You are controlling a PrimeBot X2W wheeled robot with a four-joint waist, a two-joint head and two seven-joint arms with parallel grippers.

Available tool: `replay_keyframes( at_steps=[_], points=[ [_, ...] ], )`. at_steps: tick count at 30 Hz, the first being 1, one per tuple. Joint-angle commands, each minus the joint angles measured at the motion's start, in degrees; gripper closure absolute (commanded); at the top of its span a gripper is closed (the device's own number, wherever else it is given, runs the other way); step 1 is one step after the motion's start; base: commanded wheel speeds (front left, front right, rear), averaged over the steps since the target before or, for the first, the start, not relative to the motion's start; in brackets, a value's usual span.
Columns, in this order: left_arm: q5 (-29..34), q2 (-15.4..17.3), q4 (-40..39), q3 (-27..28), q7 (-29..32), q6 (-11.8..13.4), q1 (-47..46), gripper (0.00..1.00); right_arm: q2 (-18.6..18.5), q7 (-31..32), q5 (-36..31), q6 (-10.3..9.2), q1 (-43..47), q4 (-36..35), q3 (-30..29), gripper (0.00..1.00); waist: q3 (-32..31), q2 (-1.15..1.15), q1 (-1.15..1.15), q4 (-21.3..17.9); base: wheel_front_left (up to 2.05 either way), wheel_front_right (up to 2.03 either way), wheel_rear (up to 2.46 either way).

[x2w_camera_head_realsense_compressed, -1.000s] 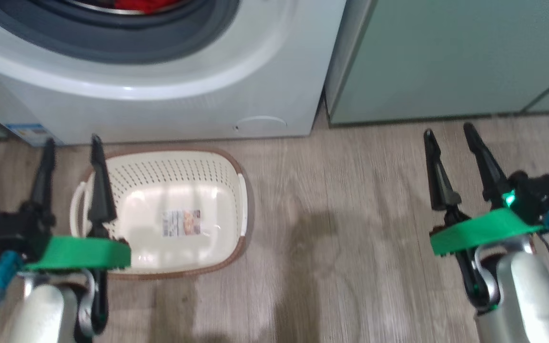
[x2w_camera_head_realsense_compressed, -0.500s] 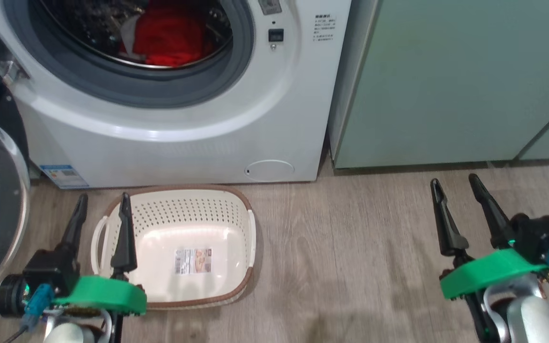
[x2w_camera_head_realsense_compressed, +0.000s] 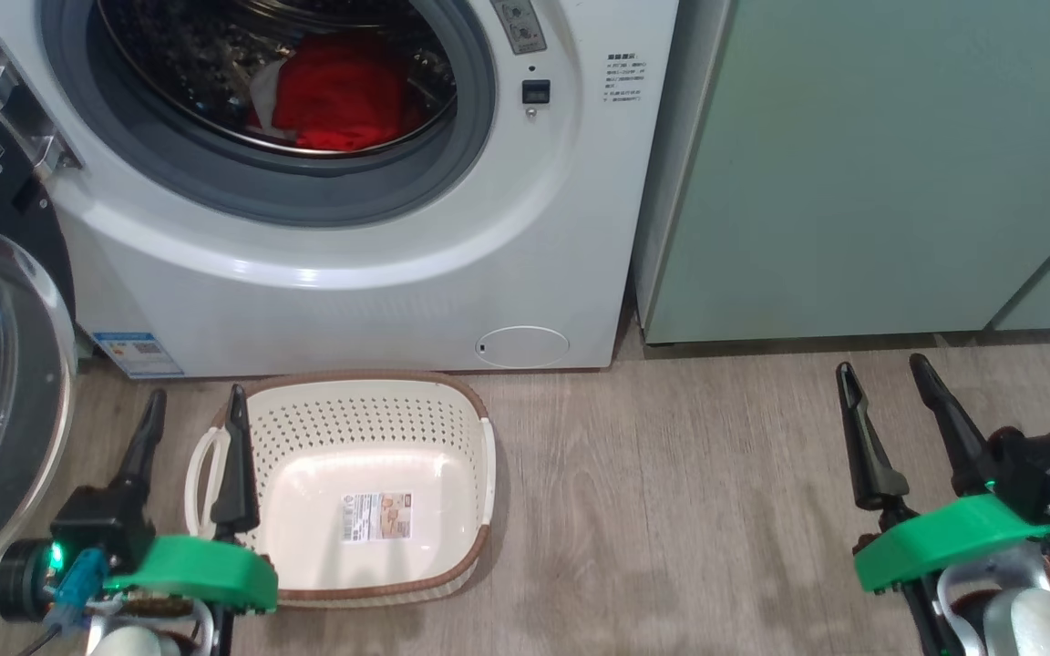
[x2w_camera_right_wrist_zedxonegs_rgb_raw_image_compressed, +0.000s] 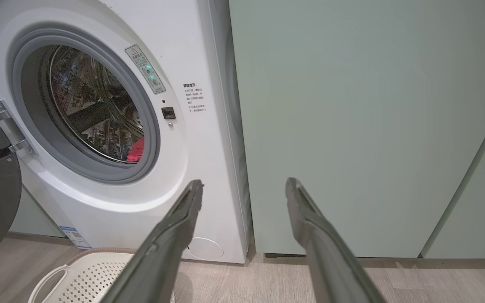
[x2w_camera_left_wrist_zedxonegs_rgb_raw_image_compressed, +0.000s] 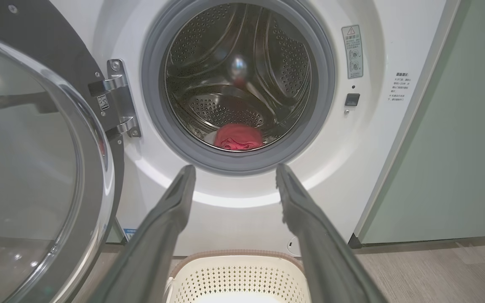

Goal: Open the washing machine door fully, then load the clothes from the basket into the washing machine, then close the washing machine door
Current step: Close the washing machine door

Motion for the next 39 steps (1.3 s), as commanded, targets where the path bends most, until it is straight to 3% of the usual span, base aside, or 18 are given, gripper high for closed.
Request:
replay_keyframes(
  at_steps=[1,26,39],
  points=[
    [0.4,0.2,-1.4,2.4,-0.3,-0.2,-1.6,0.00,-0.2,0.1,-0.1,0.00,-0.8,-2.4,1.1,0.00,0.0,0.00,0.01,0.0,0.00,0.00,0.00],
    [0.8,-0.2,0.0,2.8,-0.3,-0.2,-2.3,0.00,-0.2,-0.5,0.5,0.00,-1.1,-1.9,1.3,0.00,0.3,0.00,0.01,0.2,0.00,0.00,0.00],
    [0.9,-0.4,-0.3,2.5,-0.3,-0.7,-2.6,0.00,-0.2,-0.7,0.6,0.00,-0.7,-2.1,0.9,0.00,0.3,0.00,0.01,1.0,-1.35,1.35,0.00]
  ],
)
